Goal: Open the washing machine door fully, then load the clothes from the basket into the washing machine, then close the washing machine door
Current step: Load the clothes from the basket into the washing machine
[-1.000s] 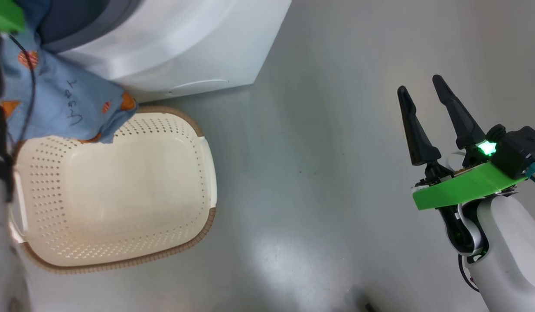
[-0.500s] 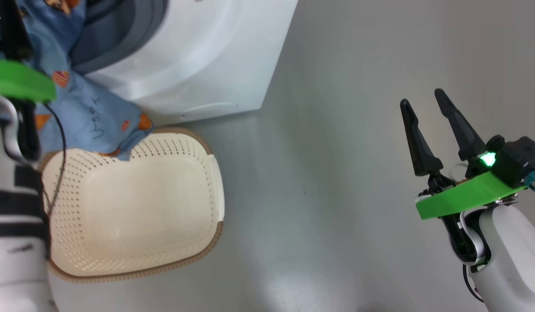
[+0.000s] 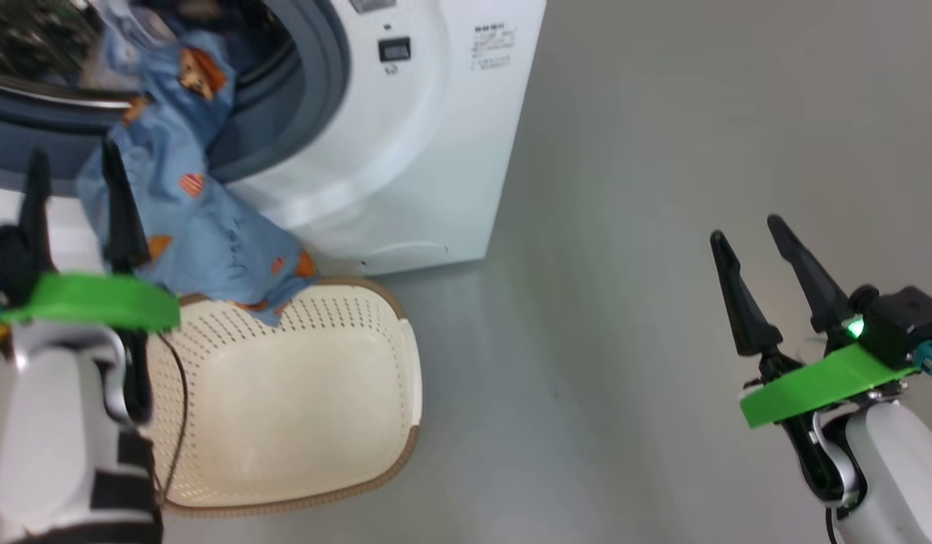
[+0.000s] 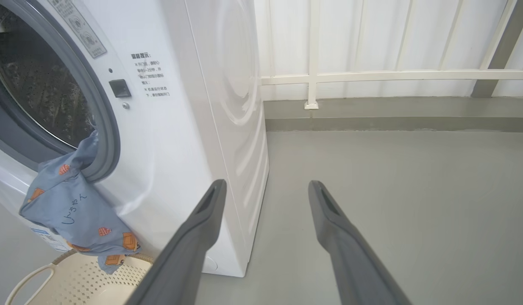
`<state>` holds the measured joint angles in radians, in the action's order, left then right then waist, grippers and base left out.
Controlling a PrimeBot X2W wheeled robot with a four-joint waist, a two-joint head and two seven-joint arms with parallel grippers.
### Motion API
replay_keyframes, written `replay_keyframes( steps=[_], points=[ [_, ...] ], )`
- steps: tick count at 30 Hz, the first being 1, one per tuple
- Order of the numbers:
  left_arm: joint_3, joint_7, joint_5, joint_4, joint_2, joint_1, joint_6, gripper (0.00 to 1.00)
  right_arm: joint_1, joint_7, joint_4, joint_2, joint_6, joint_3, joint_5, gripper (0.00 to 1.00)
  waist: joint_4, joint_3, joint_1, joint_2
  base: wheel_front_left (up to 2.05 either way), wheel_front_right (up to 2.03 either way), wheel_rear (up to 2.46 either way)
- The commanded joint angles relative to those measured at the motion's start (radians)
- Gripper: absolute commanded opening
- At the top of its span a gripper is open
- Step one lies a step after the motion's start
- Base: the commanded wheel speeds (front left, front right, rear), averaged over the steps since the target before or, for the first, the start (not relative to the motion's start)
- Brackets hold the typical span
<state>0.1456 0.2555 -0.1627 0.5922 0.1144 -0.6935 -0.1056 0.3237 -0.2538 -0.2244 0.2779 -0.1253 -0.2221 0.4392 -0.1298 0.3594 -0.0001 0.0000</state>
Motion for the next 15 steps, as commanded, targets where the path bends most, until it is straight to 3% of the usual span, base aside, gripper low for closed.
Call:
replay_keyframes(
  steps=[1, 15],
  points=[
    [0.033, 0.006, 0.018, -0.041, 0.023, 0.05, -0.005, 1.0, -0.034, -0.008, 0.014, 0.021, -0.005, -0.009, 0.008, 1.0, 0.031, -0.06, 0.0001, 0.0, 0.0, 0.0, 0.0],
    [0.063, 0.006, 0.034, -0.11, -0.017, 0.285, -0.02, 1.0, -0.124, -0.008, 0.005, 0.039, -0.005, 0.006, 0.011, 1.0, 0.069, -0.191, 0.0001, 0.0, 0.0, 0.0, 0.0]
  ],
)
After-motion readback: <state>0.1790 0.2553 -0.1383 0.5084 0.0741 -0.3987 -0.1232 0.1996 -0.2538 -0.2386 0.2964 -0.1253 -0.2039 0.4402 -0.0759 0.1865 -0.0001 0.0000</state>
